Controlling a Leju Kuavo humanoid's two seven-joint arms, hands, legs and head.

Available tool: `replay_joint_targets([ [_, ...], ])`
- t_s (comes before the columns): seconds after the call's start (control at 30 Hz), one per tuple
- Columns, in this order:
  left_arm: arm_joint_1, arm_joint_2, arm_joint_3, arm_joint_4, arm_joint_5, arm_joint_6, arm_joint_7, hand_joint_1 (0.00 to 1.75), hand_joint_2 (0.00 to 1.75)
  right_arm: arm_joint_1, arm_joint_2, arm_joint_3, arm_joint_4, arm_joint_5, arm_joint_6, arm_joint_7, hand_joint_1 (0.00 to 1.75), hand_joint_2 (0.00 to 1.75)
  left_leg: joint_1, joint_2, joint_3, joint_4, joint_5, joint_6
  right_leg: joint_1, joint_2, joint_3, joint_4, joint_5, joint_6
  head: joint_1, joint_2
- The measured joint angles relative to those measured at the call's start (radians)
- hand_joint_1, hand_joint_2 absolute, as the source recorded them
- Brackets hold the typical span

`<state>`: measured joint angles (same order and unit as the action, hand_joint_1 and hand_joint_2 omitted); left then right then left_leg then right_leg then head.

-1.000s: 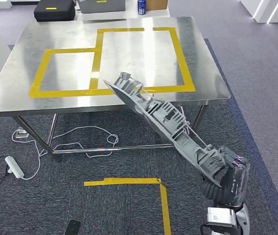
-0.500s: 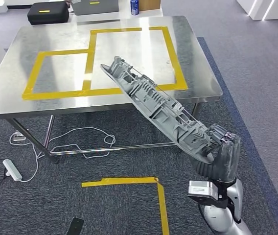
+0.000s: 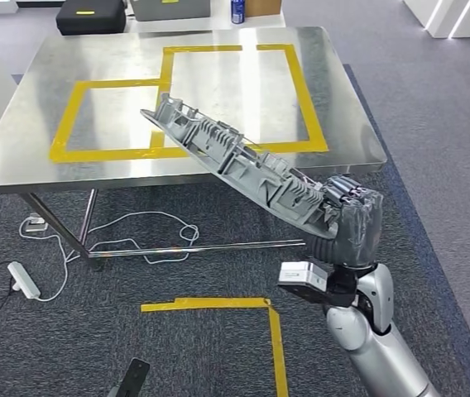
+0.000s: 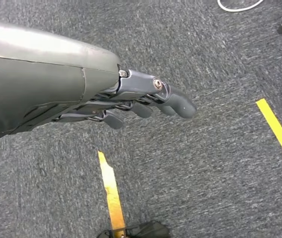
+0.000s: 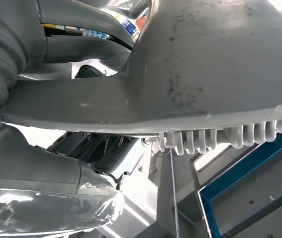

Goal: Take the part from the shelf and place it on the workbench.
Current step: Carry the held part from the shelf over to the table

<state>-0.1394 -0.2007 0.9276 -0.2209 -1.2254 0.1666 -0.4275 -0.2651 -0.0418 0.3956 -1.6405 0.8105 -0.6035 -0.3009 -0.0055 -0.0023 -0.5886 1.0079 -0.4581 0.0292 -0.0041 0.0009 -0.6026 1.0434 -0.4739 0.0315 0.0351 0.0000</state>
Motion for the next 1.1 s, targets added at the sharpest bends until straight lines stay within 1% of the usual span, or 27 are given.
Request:
replay_joint_targets([
  [0.03,0.0,0.0,-0.001,0.0,0.0,-0.001,0.0,0.0,1.75,-0.004,0.0,0.002,0.003,0.0,-0.004,0.002,1.75,1.75,-0.002,0.0,-0.003,0.002,0.0,-0.004,0.001,0.0,0.013,-0.026,0.002,-0.003,0.0,0.0],
  [0.1,0.0,0.001,-0.003,0.0,0.0,-0.002,0.0,0.0,1.75,-0.007,0.001,0.006,0.009,-0.001,-0.011,0.005,1.75,1.75,-0.002,0.0,-0.006,0.003,0.002,-0.011,0.003,0.002,0.015,-0.032,0.0,-0.013,-0.002,0.0],
  [0.17,-0.001,0.001,-0.004,0.0,0.0,-0.003,0.0,0.0,1.75,-0.007,0.001,0.007,0.016,0.0,-0.014,0.007,1.75,1.75,-0.001,0.0,-0.011,0.016,-0.012,-0.02,0.001,0.002,0.016,-0.036,0.003,-0.023,-0.002,0.0],
  [0.2,-0.002,0.001,-0.004,0.0,0.0,-0.003,0.0,0.0,1.75,-0.008,0.001,0.008,0.02,0.0,-0.014,0.008,1.75,1.75,0.0,0.0,-0.023,0.043,-0.032,-0.025,-0.001,0.002,0.018,-0.038,0.004,-0.029,-0.004,0.0],
  [0.23,-0.002,0.001,-0.004,0.0,0.0,-0.003,0.0,0.0,1.75,-0.009,0.001,0.009,0.023,0.0,-0.014,0.008,1.75,1.75,0.002,0.0,-0.045,0.093,-0.061,-0.029,-0.001,0.001,0.019,-0.039,0.004,-0.033,-0.005,0.0],
  [0.3,0.0,0.001,-0.004,0.0,0.0,-0.003,0.0,0.0,1.75,-0.01,0.001,0.01,0.031,-0.001,-0.015,0.009,1.75,1.75,0.003,0.0,-0.108,0.226,-0.12,-0.034,0.0,0.001,0.019,-0.038,0.003,-0.037,-0.006,0.0],
  [0.33,0.0,0.001,-0.004,0.0,0.0,-0.003,0.001,0.0,1.75,-0.01,0.001,0.01,0.034,-0.001,-0.015,0.009,1.75,1.75,0.004,0.0,-0.131,0.271,-0.129,-0.034,0.0,0.001,0.019,-0.038,0.002,-0.038,-0.006,0.0],
  [0.37,0.001,0.001,-0.004,0.0,0.0,-0.003,0.0,0.0,1.75,-0.01,0.001,0.011,0.038,-0.001,-0.015,0.009,1.75,1.75,0.004,0.0,-0.138,0.281,-0.119,-0.034,0.0,0.002,0.02,-0.038,0.001,-0.038,-0.006,0.0],
  [0.4,0.001,0.001,-0.004,0.0,0.0,-0.003,0.001,0.0,1.75,-0.01,0.001,0.011,0.041,-0.001,-0.015,0.009,1.75,1.75,0.004,0.0,-0.127,0.253,-0.089,-0.032,0.001,0.003,0.022,-0.037,0.001,-0.038,-0.006,0.0],
  [0.47,0.0,0.001,-0.004,0.0,0.0,-0.003,0.0,0.0,1.75,-0.01,0.001,0.012,0.043,-0.001,-0.016,0.009,1.75,1.75,0.004,0.0,-0.073,0.133,-0.016,-0.027,0.002,0.005,0.026,-0.037,-0.003,-0.035,-0.006,0.0],
  [0.5,-0.001,0.002,-0.004,0.0,0.0,-0.003,0.0,0.0,1.75,-0.012,0.001,0.012,0.044,-0.001,-0.016,0.009,1.75,1.75,0.003,-0.001,-0.047,0.077,0.005,-0.024,0.004,0.007,0.026,-0.035,-0.005,-0.033,-0.006,0.0],
  [0.53,-0.002,0.002,-0.004,0.0,0.0,-0.003,0.0,0.0,1.75,-0.013,0.001,0.012,0.045,-0.001,-0.017,0.009,1.75,1.75,0.002,-0.001,-0.031,0.04,0.012,-0.021,0.005,0.008,0.024,-0.034,-0.006,-0.029,-0.005,0.0],
  [0.57,-0.002,0.002,-0.004,0.0,0.0,-0.003,0.0,0.0,1.75,-0.014,0.001,0.013,0.046,-0.001,-0.018,0.009,1.75,1.75,0.001,-0.001,-0.025,0.024,0.008,-0.018,0.007,0.008,0.022,-0.033,-0.006,-0.025,-0.005,0.0],
  [0.63,-0.001,0.001,-0.005,0.0,0.0,-0.003,0.001,0.0,1.75,-0.014,0.001,0.014,0.048,0.0,-0.02,0.011,1.75,1.75,0.003,-0.002,-0.023,0.012,0.005,-0.011,0.006,0.007,0.015,-0.032,-0.008,-0.015,-0.005,0.0],
  [0.67,-0.001,0.001,-0.005,0.0,0.0,-0.003,0.001,0.0,1.75,-0.014,0.001,0.015,0.048,0.0,-0.02,0.011,1.75,1.75,0.004,-0.002,-0.021,0.009,0.006,-0.006,0.005,0.006,0.009,-0.023,-0.015,-0.01,-0.004,0.0],
  [0.7,-0.002,0.001,-0.005,0.0,0.0,-0.003,0.0,0.0,1.75,-0.014,0.001,0.016,0.049,0.0,-0.021,0.012,1.75,1.75,0.006,-0.002,-0.02,0.006,0.007,-0.001,0.004,0.006,-0.004,0.003,-0.032,-0.005,-0.003,0.0],
  [0.73,-0.003,0.0,-0.005,0.0,0.0,-0.003,0.0,0.0,1.75,-0.015,0.001,0.016,0.049,0.0,-0.021,0.012,1.75,1.75,0.007,-0.001,-0.019,0.005,0.008,0.003,0.002,0.005,-0.028,0.051,-0.057,-0.002,-0.002,0.0],
  [0.8,-0.003,0.0,-0.005,0.0,0.001,-0.003,0.0,0.0,1.75,-0.014,0.001,0.018,0.051,-0.001,-0.022,0.012,1.75,1.75,0.005,0.0,-0.018,0.005,0.007,0.008,0.001,0.005,-0.095,0.187,-0.113,0.003,0.0,0.0],
  [0.83,-0.003,0.0,-0.005,0.0,0.001,-0.003,0.0,0.0,1.75,-0.013,0.001,0.018,0.053,-0.001,-0.022,0.012,1.75,1.75,0.004,0.0,-0.018,0.005,0.006,0.009,0.001,0.005,-0.122,0.239,-0.126,0.004,-0.001,0.0],
  [0.87,-0.002,0.0,-0.005,0.0,0.001,-0.003,0.0,0.0,1.75,-0.012,0.001,0.019,0.055,-0.001,-0.022,0.013,1.75,1.75,0.003,0.0,-0.018,0.005,0.006,0.009,0.001,0.005,-0.134,0.256,-0.122,0.004,-0.001,0.0],
  [0.9,-0.002,0.0,-0.005,0.0,0.001,-0.004,0.0,0.0,1.75,-0.011,0.001,0.02,0.057,-0.001,-0.022,0.014,1.75,1.75,0.003,0.0,-0.016,0.005,0.005,0.01,0.001,0.005,-0.126,0.233,-0.098,0.002,-0.001,0.0],
  [0.93,-0.002,0.0,-0.005,0.0,0.001,-0.004,0.0,0.0,1.75,-0.011,0.001,0.021,0.058,-0.001,-0.022,0.015,1.75,1.75,0.003,-0.001,-0.015,0.006,0.005,0.009,0.001,0.004,-0.098,0.172,-0.061,0.0,-0.001,0.0],
  [0.97,-0.002,0.0,-0.005,0.0,0.001,-0.004,0.0,0.0,1.75,-0.012,0.001,0.022,0.059,-0.001,-0.022,0.016,1.75,1.75,0.002,-0.001,-0.013,0.006,0.004,0.008,0.002,0.003,-0.062,0.099,-0.029,-0.003,-0.001,0.0],
  [1.0,-0.002,0.0,-0.005,0.0,0.001,-0.004,0.0,0.0,1.75,-0.013,0.001,0.023,0.059,-0.001,-0.022,0.016,1.75,1.75,0.0,-0.002,-0.014,0.007,0.003,0.006,0.003,0.002,-0.028,0.033,-0.007,-0.005,-0.001,0.0],
  [1.03,-0.002,0.0,-0.005,0.0,0.001,-0.004,0.0,0.0,1.75,-0.014,0.001,0.024,0.059,-0.001,-0.023,0.016,1.75,1.75,-0.002,-0.002,-0.015,0.008,0.003,0.002,0.004,0.002,-0.005,-0.01,0.004,-0.008,-0.001,0.0],
  [1.07,-0.002,0.0,-0.005,0.0,0.001,-0.004,0.001,0.0,1.75,-0.015,0.001,0.025,0.059,-0.001,-0.023,0.016,1.75,1.75,-0.004,-0.002,-0.017,0.009,0.004,-0.002,0.005,0.002,0.005,-0.028,0.003,-0.011,-0.002,0.0],
  [1.1,-0.001,0.0,-0.005,0.0,0.001,-0.004,0.001,0.0,1.75,-0.015,0.001,0.025,0.059,-0.001,-0.024,0.017,1.75,1.75,-0.005,-0.001,-0.018,0.009,0.006,-0.006,0.006,0.003,0.007,-0.031,0.004,-0.014,-0.002,0.0],
])
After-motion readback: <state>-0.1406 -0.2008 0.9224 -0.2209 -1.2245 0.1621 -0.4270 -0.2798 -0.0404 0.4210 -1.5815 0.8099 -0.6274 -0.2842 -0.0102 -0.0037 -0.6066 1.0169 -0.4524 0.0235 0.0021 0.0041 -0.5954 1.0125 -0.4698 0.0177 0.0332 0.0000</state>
